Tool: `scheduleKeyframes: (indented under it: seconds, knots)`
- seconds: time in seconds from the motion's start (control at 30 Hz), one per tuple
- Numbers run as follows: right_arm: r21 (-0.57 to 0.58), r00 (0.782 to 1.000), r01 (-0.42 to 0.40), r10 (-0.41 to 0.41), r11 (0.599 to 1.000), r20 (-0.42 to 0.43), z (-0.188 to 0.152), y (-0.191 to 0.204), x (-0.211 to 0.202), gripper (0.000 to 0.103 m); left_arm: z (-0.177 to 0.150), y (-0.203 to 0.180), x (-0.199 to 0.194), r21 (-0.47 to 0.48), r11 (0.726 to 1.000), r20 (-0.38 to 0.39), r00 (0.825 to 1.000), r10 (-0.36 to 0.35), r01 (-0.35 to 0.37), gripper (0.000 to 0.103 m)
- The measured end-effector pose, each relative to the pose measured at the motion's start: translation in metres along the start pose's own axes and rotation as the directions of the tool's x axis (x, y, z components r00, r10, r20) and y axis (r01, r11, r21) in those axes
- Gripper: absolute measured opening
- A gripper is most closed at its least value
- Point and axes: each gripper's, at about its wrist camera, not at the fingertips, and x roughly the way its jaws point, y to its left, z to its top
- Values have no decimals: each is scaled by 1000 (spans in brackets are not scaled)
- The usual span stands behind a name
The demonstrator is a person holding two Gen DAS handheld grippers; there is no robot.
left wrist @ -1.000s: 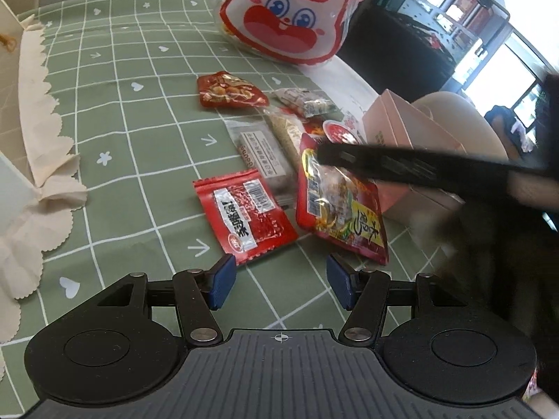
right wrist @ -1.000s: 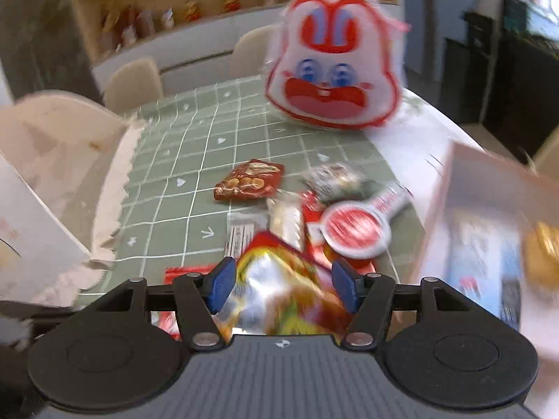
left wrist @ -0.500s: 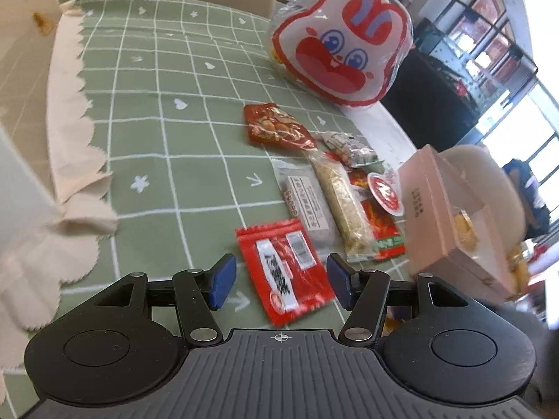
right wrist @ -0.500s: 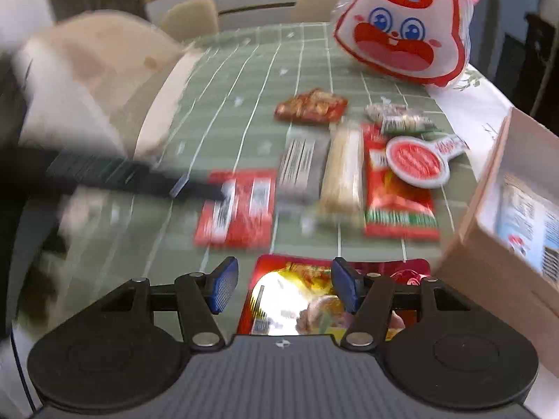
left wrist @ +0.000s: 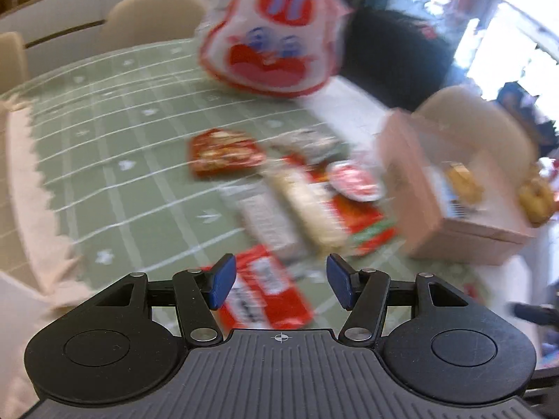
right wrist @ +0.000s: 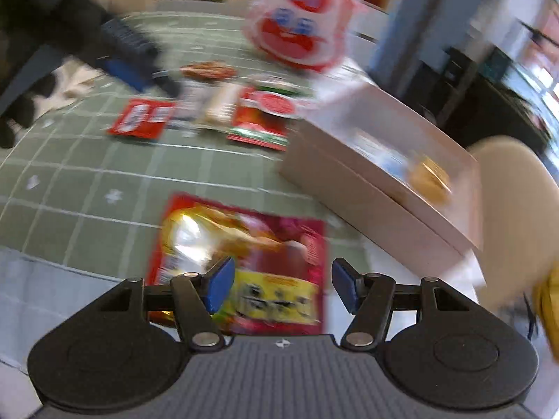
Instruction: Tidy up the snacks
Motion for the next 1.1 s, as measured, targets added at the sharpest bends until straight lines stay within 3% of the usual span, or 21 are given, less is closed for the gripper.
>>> scheduleKeyframes:
  seconds: [0.1,0.17,0.27,0.4,0.47,0.6,0.67,0.8,0.93,1.03,1.1]
  knots:
    - [143,999,39,-34,989,-37,-9,-25,-3,62,2,21,11,-119,993,-34,999,22,-26,63]
    - [270,999,14,-2,963,-45,-17,-41,-8,62,1,26,18,-155,988,-42,999,7,-13,63]
    - [425,997,-46,70,904,-43,-30,-59,-14,62,-1,13,25,-101,995,-51,999,-10,5,63]
    - [517,992,-79,120,852,-46,-43,-63,-17,62,-11,-19,28,32,997,-75,995,-71,73,62]
    - [516,988,-98,146,851,-53,-44,-55,-14,62,-20,-39,26,120,988,-89,993,-83,93,62]
    - [422,986,-117,156,899,-57,-36,-25,-15,62,-39,-69,18,265,958,-113,990,-83,110,62]
    - [357,986,-125,155,926,-56,-31,-10,-15,62,-46,-79,12,299,943,-135,985,-107,144,54]
    - [220,994,-58,77,974,-79,-28,13,-10,63,-55,-88,4,298,932,-164,973,-161,204,51]
    - [144,998,6,3,990,-68,-31,13,-16,64,-68,-96,-1,284,911,-227,944,-239,299,51]
    - [139,994,84,-74,987,-80,-35,2,-18,64,-76,-94,-10,251,896,-254,918,-305,367,50]
    - [186,992,105,-89,977,-90,-37,-11,-19,64,-75,-86,-21,226,905,-216,924,-315,362,50]
